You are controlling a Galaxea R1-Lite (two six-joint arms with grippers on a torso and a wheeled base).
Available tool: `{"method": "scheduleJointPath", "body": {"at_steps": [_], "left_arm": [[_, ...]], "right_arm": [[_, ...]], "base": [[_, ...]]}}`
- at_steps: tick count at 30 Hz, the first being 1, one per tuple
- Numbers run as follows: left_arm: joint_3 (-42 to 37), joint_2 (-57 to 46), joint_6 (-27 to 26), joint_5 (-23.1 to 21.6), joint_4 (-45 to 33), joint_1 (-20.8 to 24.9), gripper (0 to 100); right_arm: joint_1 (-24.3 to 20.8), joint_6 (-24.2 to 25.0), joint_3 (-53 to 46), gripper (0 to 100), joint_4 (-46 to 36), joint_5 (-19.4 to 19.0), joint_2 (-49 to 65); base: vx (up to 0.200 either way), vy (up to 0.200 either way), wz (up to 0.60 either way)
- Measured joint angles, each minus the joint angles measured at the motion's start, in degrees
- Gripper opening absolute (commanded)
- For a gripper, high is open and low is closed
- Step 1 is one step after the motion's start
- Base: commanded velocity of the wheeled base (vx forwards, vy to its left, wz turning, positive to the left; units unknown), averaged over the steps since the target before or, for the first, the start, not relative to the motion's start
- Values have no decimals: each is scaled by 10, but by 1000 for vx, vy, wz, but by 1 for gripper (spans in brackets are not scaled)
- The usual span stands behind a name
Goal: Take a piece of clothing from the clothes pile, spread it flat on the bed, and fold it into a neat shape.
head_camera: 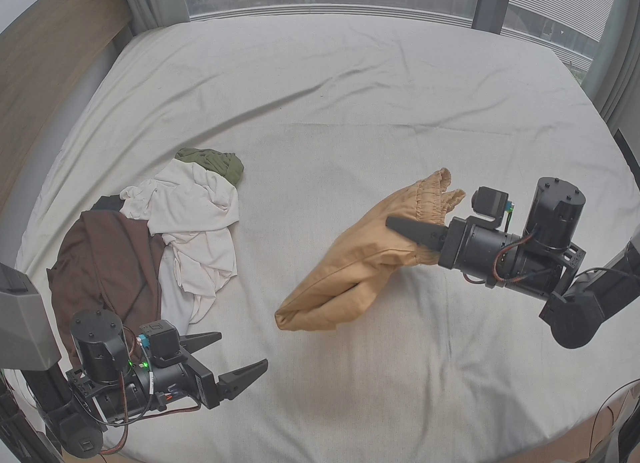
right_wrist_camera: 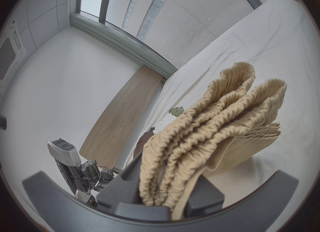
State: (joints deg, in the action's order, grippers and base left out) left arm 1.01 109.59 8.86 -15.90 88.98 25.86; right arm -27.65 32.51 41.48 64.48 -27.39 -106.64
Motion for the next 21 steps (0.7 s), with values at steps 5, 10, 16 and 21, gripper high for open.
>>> {"method": "scheduleJointPath", "body": {"at_steps": [5, 10, 16, 21], "left_arm": [[0, 0, 0, 0, 0, 2, 100], [0, 0, 0, 0, 0, 3, 100], [0, 0, 0, 0, 0, 3, 100], [0, 0, 3, 0, 0, 3, 100]], "right_arm": [[6, 0, 48, 0, -45, 0, 5], [13, 0, 106, 0, -100, 0, 6], [22, -1, 170, 0, -146, 0, 3], [31, -1, 226, 0, -172, -2, -13]], "base": [[0, 0, 0], [0, 0, 0], [0, 0, 0], [0, 0, 0]]}}
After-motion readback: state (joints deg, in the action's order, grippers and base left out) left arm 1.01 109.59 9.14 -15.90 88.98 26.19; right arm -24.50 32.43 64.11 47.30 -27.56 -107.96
